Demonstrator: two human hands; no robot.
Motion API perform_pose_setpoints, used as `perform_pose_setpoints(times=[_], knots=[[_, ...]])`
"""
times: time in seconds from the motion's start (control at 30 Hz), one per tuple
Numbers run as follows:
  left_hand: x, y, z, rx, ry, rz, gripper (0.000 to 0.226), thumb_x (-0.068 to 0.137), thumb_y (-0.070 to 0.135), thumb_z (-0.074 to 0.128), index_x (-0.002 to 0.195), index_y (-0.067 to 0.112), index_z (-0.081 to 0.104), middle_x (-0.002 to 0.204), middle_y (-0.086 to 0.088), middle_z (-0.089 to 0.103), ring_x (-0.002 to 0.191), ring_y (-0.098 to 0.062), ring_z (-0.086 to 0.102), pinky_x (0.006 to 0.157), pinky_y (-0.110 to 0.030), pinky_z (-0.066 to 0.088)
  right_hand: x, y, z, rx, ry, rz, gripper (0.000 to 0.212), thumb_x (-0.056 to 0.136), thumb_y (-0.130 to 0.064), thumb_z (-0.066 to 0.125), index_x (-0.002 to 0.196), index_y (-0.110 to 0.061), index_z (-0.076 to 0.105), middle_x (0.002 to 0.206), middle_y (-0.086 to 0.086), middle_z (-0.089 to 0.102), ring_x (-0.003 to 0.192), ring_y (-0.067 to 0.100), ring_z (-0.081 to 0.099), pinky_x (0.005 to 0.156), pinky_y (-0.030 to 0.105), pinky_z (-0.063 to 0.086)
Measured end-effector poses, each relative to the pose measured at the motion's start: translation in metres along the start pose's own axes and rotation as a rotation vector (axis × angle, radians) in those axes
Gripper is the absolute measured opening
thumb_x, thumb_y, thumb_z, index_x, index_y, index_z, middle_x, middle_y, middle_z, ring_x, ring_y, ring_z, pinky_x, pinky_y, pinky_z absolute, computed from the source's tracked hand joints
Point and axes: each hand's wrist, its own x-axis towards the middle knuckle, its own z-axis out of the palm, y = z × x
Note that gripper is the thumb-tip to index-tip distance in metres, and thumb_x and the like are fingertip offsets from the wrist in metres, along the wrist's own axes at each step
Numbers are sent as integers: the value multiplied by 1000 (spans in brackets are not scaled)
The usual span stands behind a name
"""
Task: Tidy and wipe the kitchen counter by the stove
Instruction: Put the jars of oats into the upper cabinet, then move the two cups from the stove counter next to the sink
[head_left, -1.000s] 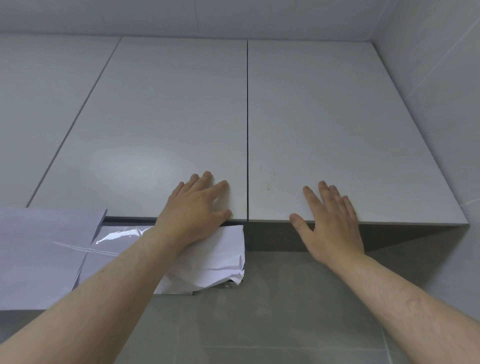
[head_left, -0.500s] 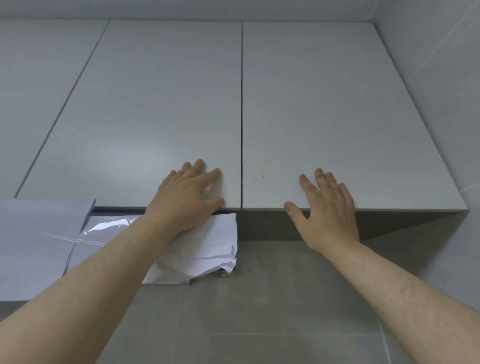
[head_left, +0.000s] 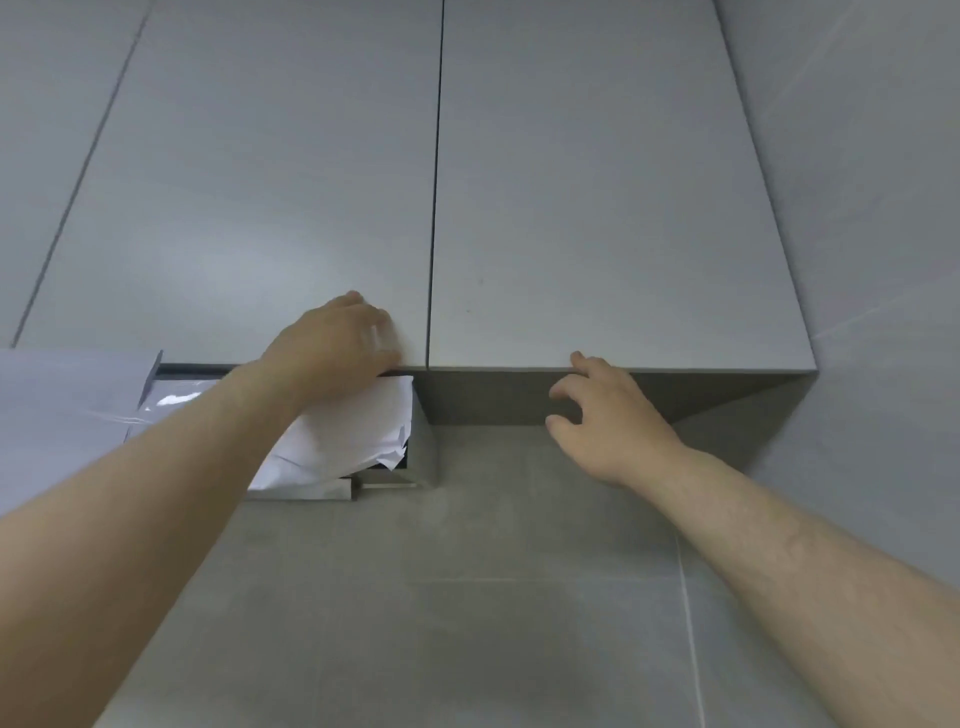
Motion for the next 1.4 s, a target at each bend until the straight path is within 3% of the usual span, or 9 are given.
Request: perform_pose_setpoints(times=[0.1, 0.2, 0.4, 0.63, 0.83, 1.0, 1.13, 1.27, 1.4], knots=[[-13, 23, -12, -70, -64, -92, 33, 86, 39, 54, 108, 19, 67, 113, 4, 61, 108, -22, 54, 87, -34, 40, -28, 2, -11, 100, -139, -9, 24, 93, -30, 54, 112, -24, 68, 127, -2, 63, 119, 17, 56, 99, 30, 44], [-42, 49, -18, -57, 3, -41, 33, 91, 41, 55, 120, 28, 63, 135, 9, 55, 125, -17, 49, 98, -34, 39, -62, 9, -15, 76, -209, -51, 19, 93, -28, 56, 104, -23, 71, 108, -5, 71, 103, 14, 63, 90, 28, 47], [-115, 86, -12, -241, 18, -25, 27, 89, 36, 55, 112, 31, 68, 119, 18, 61, 101, -8, 57, 85, -29, 45, -118, 28, -20, 206, -197, 2, 23, 93, -26, 59, 114, -22, 68, 112, -7, 69, 103, 10, 62, 94, 27, 47], [-197, 107, 3, -292, -161, -30, 33, 90, 32, 61, 123, 29, 66, 118, 18, 60, 108, -2, 55, 89, -21, 38, -174, 43, -28, 416, -212, 72, 20, 92, -29, 61, 112, -33, 66, 108, -16, 66, 102, 5, 61, 96, 31, 48], [-269, 129, 16, -336, -240, -72, 30, 92, 37, 61, 121, 31, 66, 110, 17, 59, 102, 6, 48, 84, -21, 38, -236, 42, -22, 608, -258, 135, 18, 92, -24, 63, 106, -35, 66, 106, -17, 67, 103, 2, 61, 93, 23, 47], [-330, 141, 32, -444, -356, -162, 36, 87, 49, 58, 119, 35, 66, 106, 31, 57, 99, 15, 50, 81, -1, 35, -294, 49, -6, 736, -365, 243, 20, 92, -23, 63, 104, -39, 63, 106, -22, 65, 103, -6, 59, 92, 18, 45], [-381, 142, 45, -504, -437, -258, 23, 91, 36, 61, 111, 45, 63, 113, 31, 59, 112, 4, 53, 90, -21, 46, -344, 57, 9, 833, -430, 370, 23, 93, -21, 63, 104, -40, 64, 109, -22, 66, 102, -9, 59, 91, 16, 45], [-429, 138, 57, -556, -511, -391, 21, 88, 47, 61, 108, 51, 64, 116, 30, 63, 115, -1, 57, 98, -33, 49, -390, 63, 24, 889, -495, 474, 26, 92, -18, 64, 99, -44, 64, 108, -20, 66, 97, -12, 60, 86, 17, 51], [-464, 140, 68, -578, -555, -499, 22, 90, 35, 65, 105, 51, 64, 116, 23, 65, 115, -1, 58, 95, -27, 47, -425, 72, 35, 943, -518, 551, 27, 91, -14, 64, 99, -39, 66, 108, -16, 68, 98, -10, 60, 82, 10, 47]])
